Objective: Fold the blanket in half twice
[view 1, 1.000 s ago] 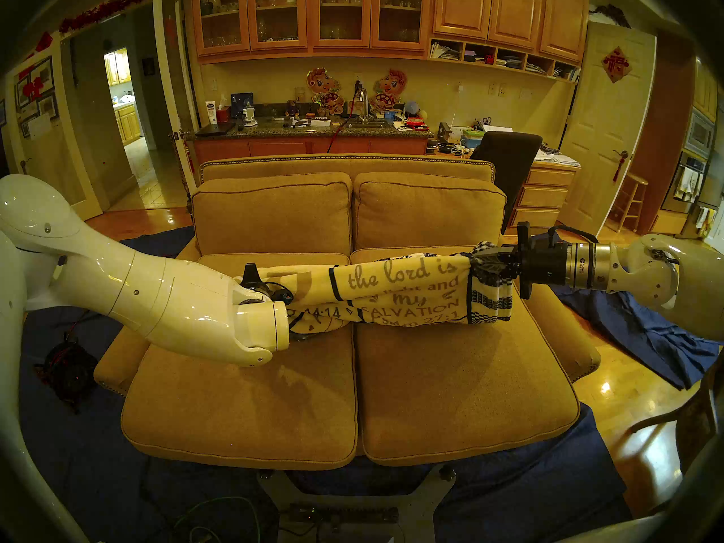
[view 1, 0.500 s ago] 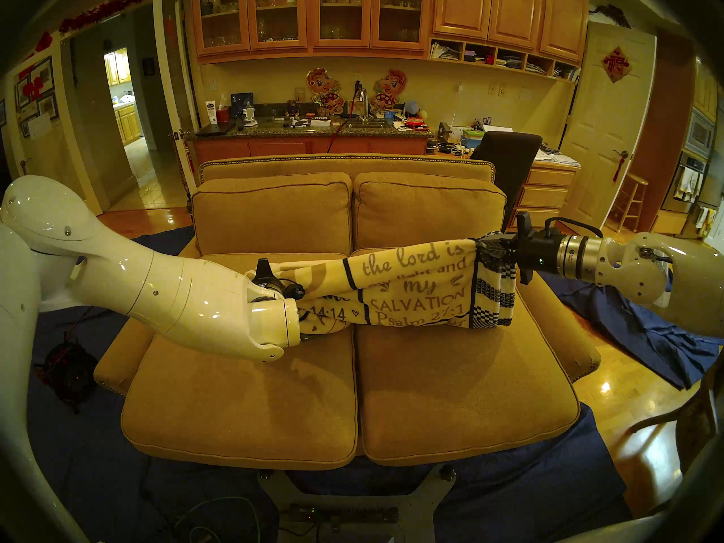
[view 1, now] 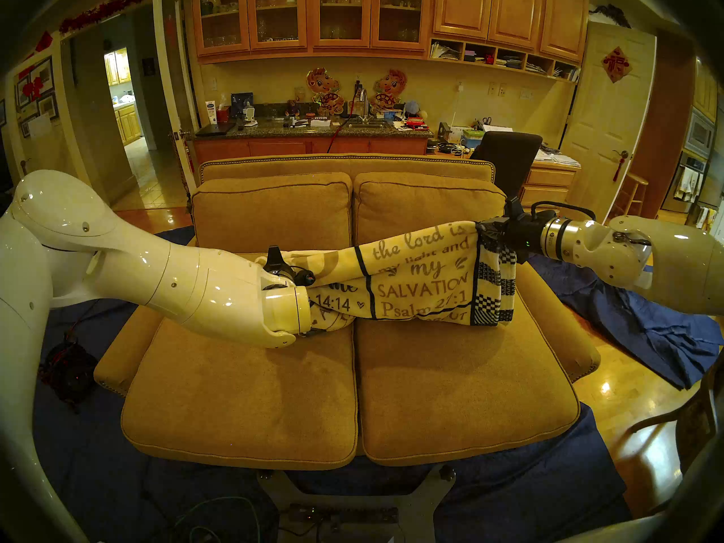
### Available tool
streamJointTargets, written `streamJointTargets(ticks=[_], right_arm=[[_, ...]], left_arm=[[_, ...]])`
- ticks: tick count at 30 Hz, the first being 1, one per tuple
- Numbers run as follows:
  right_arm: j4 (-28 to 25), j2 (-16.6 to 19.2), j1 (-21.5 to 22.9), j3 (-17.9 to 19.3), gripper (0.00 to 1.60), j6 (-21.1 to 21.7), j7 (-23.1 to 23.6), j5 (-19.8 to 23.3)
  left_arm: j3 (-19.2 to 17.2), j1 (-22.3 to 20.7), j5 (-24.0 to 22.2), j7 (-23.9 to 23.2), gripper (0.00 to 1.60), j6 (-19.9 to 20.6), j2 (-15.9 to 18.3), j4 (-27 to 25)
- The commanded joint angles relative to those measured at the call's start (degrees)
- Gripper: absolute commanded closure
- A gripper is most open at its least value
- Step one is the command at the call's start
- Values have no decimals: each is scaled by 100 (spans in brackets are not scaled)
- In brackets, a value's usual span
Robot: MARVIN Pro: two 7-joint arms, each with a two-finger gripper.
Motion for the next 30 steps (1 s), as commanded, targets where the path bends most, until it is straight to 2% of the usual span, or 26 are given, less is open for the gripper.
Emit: streamJointTargets(ticks=[1, 3, 8, 10, 18, 27, 30], right_arm=[[409, -632, -110, 245, 160, -616, -64, -9], [452, -676, -143, 258, 160, -685, -78, -9], [790, -1106, -400, 376, 160, -1194, -195, -9], [812, -1130, -421, 386, 160, -1229, -202, -9], [1305, -1657, -860, 545, 160, -1802, -431, -9], [1797, -2129, -1357, 756, 160, -2342, -724, -9], [2042, -2329, -1570, 879, 160, -2588, -860, -9]], left_arm=[[-143, -136, 105, -104, 160, -58, -291, 256], [-148, -132, 110, -137, 160, -65, -316, 285], [-172, -66, 154, -363, 160, -155, -492, 538], [-172, -56, 157, -378, 160, -162, -507, 561], [-126, 72, 235, -698, 160, -323, -664, 977], [-1, 269, 418, -1115, 160, -595, -860, 1582], [66, 414, 520, -1360, 160, -817, -994, 1909]])
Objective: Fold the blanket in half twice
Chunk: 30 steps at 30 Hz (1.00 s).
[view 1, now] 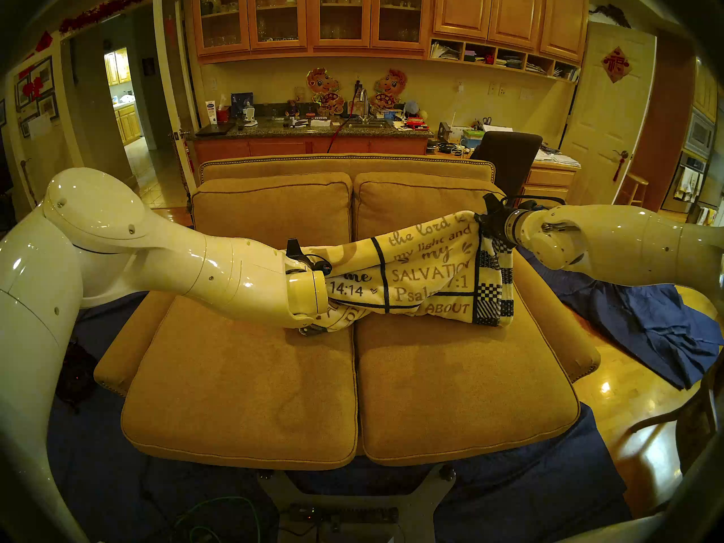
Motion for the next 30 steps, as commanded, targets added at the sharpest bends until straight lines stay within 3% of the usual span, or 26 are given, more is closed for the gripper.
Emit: streamJointTargets(ticks=[1, 16, 20, 21, 22, 23, 24, 25, 26, 27, 28, 29, 30], right_arm=[[497, -450, -314, 325, 160, -501, -165, -16], [1302, -1295, -1234, 1026, 160, -1537, -563, -16], [1477, -1475, -1431, 1236, 160, -1773, -601, -16], [1584, -1580, -1534, 1348, 160, -1896, -615, -16], [1640, -1630, -1586, 1411, 160, -1959, -624, -16], [1698, -1683, -1645, 1488, 160, -2031, -630, -16], [1774, -1736, -1704, 1577, 160, -2065, -637, -16], [1781, -1760, -1723, 1617, 160, -2150, -643, -16], [1781, -1760, -1723, 1617, 160, -2150, -643, -16], [1834, -1797, -1763, 1704, 160, -2216, -649, -16], [1860, -1814, -1779, 1756, 160, -2253, -654, -16], [1931, -1853, -1818, 1853, 160, -2313, -659, -16], [1980, -1876, -1838, 1910, 148, -2342, -655, -16]], left_arm=[[102, 119, 226, -275, 160, -314, -226, 513], [377, 704, 669, -1276, 159, -1391, -795, 1927], [447, 774, 764, -1488, 148, -1603, -874, 2178], [465, 862, 804, -1627, 124, -1743, -967, 2471], [482, 809, 827, -1666, 120, -1787, -927, 2390], [492, 905, 852, -1782, 117, -1879, -1031, 2685], [516, 812, 879, -1815, 98, -1912, -964, 2523], [525, 877, 900, -1905, 83, -1978, -1043, 2743], [525, 877, 900, -1905, 83, -1978, -1043, 2743], [553, 891, 939, -1997, 40, -2034, -1091, 2869], [560, 884, 952, -2054, 41, -2074, -1106, 2917], [582, 876, 982, -2139, 21, -2130, -1128, 2985], [588, 944, 995, -2202, 0, -2174, -1205, 3200]])
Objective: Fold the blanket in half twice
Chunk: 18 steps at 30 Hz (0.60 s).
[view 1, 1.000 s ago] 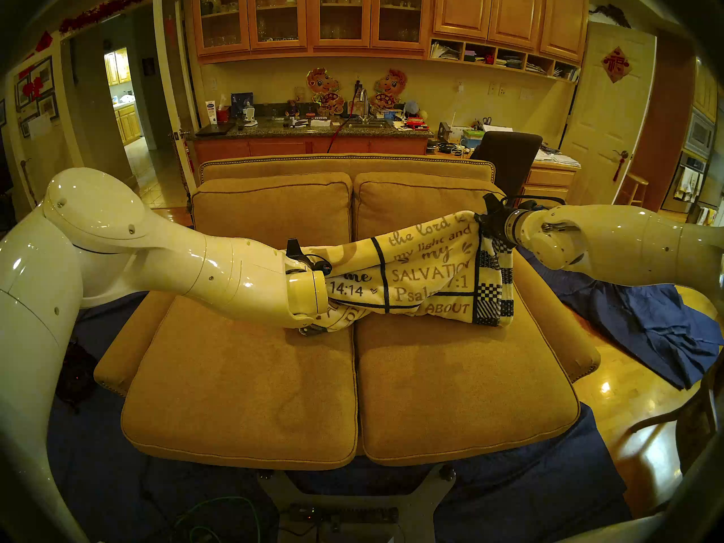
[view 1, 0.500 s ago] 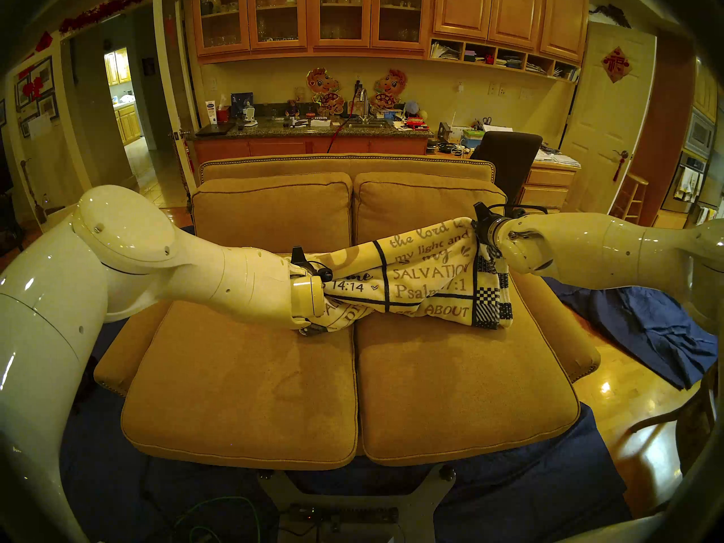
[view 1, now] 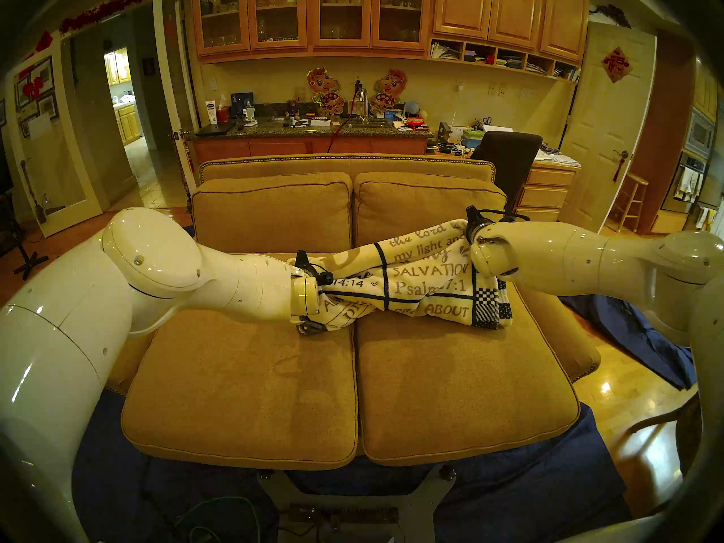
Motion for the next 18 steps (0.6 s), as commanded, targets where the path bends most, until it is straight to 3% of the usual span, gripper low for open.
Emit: streamJointTargets(ticks=[1, 2, 3, 6, 7, 9, 13, 18], right_arm=[[408, -332, -187, 556, 139, -418, 64, -17], [441, -340, -198, 639, 127, -418, 6, -17], [527, -360, -209, 767, 96, -417, -16, -17], [558, -346, -176, 856, 85, -324, -128, -17], [563, -332, -144, 848, 71, -278, -122, -17], [459, -236, -54, 863, 27, -203, -211, -17], [257, -49, 198, 779, 7, 44, -475, -17], [-150, 247, 415, 736, 0, 275, -769, -20]], left_arm=[[37, -66, 189, -395, 0, -346, -291, 579], [50, -12, 209, -492, 0, -407, -353, 782], [64, 4, 230, -580, 0, -445, -396, 989], [65, -37, 239, -595, 0, -454, -388, 1036], [57, -69, 235, -617, 0, -474, -373, 1029], [83, -132, 265, -600, 0, -432, -360, 998], [48, -329, 264, -553, 0, -404, -248, 752], [10, -548, 250, -556, 0, -375, -102, 437]])
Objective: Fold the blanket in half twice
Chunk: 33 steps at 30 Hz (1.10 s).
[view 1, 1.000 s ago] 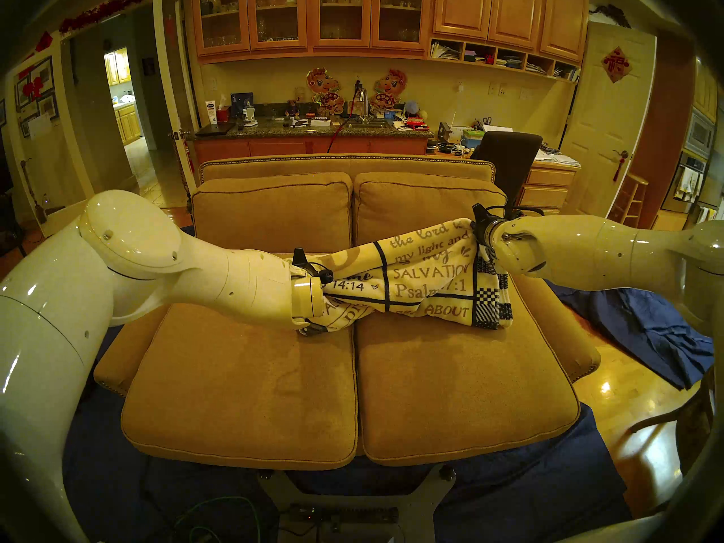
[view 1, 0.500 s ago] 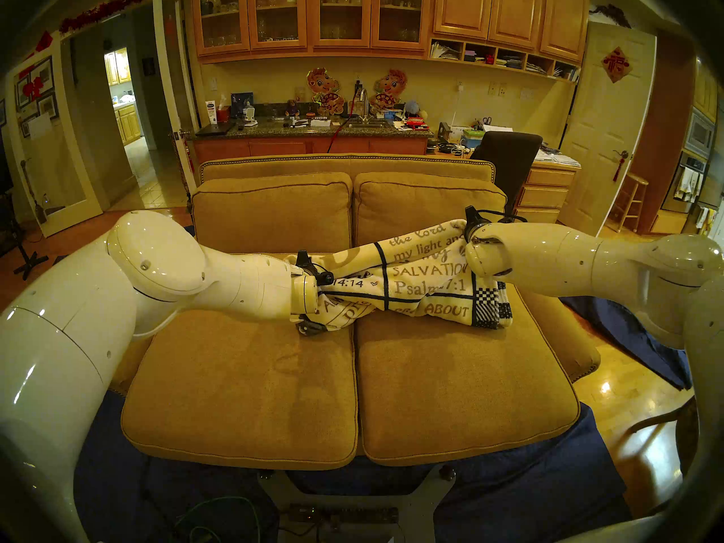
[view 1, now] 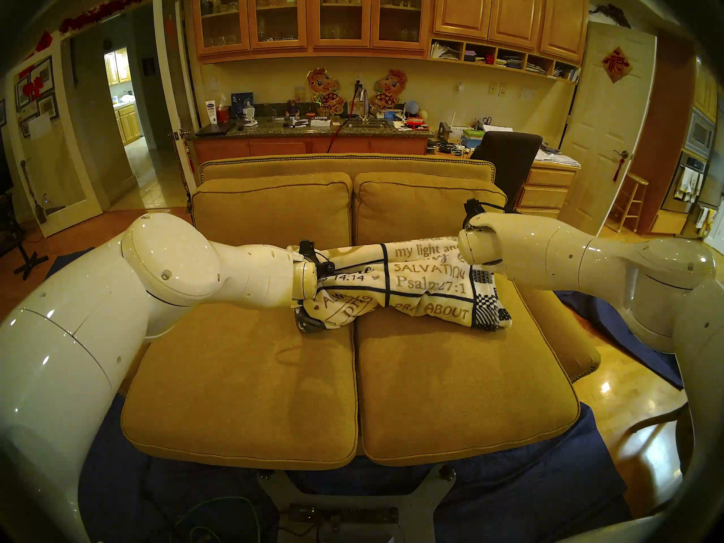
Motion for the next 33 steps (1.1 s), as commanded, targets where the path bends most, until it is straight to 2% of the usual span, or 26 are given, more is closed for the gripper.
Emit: streamJointTargets(ticks=[1, 6, 11, 13, 14, 19, 22, 28, 33], right_arm=[[-541, 491, 559, 19, 0, 323, -326, -35], [-1128, 862, 767, 29, 0, 596, -699, -14], [-1691, 1271, 924, -5, 0, 904, -1172, -14], [-1713, 1292, 926, -25, 0, 921, -1206, -14], [-1862, 1431, 945, -19, 0, 983, -1273, -14], [-2103, 1661, 948, -62, 0, 1126, -1485, -14], [-2277, 1834, 943, -106, 0, 1231, -1611, -14], [-2680, 2172, 965, -189, 0, 1471, -1820, -14], [-2946, 2358, 950, -263, 0, 1636, -1921, -14]], left_arm=[[-113, -548, -25, 56, 0, 9, 194, -371], [-148, -664, -55, -29, 0, 1, 411, -789], [-360, -841, -164, -73, 0, -321, 702, -1218], [-388, -908, -167, -83, 0, -364, 741, -1262], [-422, -978, -182, -71, 0, -389, 793, -1318], [-703, -1183, -144, 25, 0, -479, 969, -1367], [-810, -1326, -119, 48, 0, -495, 1102, -1573], [-750, -1652, -132, -31, 0, -370, 1468, -2369], [-746, -1582, -197, -182, 0, -386, 1560, -2925]])
